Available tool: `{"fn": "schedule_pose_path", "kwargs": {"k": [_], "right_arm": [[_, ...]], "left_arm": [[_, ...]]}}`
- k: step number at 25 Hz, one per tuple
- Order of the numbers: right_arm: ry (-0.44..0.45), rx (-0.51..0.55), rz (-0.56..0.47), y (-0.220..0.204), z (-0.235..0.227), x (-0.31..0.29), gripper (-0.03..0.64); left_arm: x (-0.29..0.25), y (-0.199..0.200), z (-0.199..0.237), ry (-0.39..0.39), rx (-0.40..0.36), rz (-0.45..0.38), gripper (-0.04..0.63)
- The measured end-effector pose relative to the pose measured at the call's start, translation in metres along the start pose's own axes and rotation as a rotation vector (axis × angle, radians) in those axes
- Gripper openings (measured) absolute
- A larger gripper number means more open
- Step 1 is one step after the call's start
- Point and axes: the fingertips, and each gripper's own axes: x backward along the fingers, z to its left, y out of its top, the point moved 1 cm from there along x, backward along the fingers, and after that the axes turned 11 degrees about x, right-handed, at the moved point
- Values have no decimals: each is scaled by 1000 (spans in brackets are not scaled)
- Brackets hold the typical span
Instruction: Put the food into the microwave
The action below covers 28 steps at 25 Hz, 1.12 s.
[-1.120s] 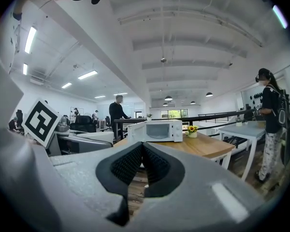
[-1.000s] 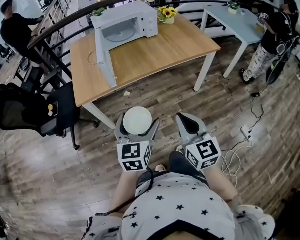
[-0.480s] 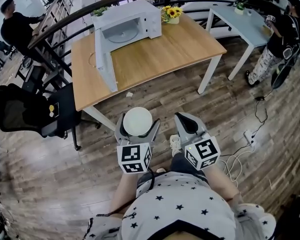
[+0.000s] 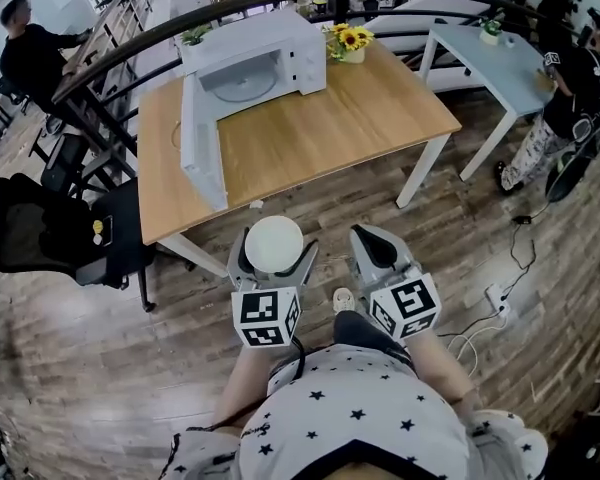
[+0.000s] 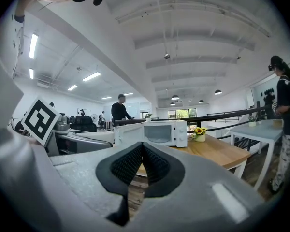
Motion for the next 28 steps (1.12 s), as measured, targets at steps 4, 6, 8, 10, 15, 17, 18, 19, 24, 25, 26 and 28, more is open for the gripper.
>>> {"fn": "schedule_pose_path", "kwargs": {"k": [4, 6, 8, 10, 15, 17, 18, 19, 24, 25, 26, 28], "right_arm": [[14, 5, 1, 5, -31, -25, 6], [22, 11, 0, 9, -45, -38, 6], [31, 16, -3, 15, -59, -49, 6], [41, 20, -8, 21, -74, -59, 6], [69, 27, -23, 23, -104, -84, 6], [77, 39, -36, 15, -103, -93, 6], [80, 45, -42, 11, -103, -99, 6], [84, 48, -45, 9, -105, -105, 6], [124, 37, -36, 21, -156, -129, 6], [130, 37, -34, 22, -165, -133, 6], [135, 36, -31, 21, -171, -137, 6], [147, 31, -27, 18, -178, -146, 6]], "left_arm": [[-36, 15, -1, 3, 0, -5, 522], [-54, 24, 0, 9, 3, -11, 522], [-69, 33, 0, 18, 7, -15, 522], [-85, 42, -1, 27, 11, -18, 522], [-121, 52, -1, 54, 18, -34, 522], [-128, 46, 7, 57, 17, -52, 522], [-133, 43, 11, 58, 16, -61, 522], [-139, 43, 14, 60, 16, -66, 522], [-185, 66, -3, 95, 29, -49, 522], [-194, 70, -5, 100, 28, -49, 522], [-200, 71, -6, 104, 28, -49, 522], [-210, 72, -4, 110, 33, -50, 522]]}}
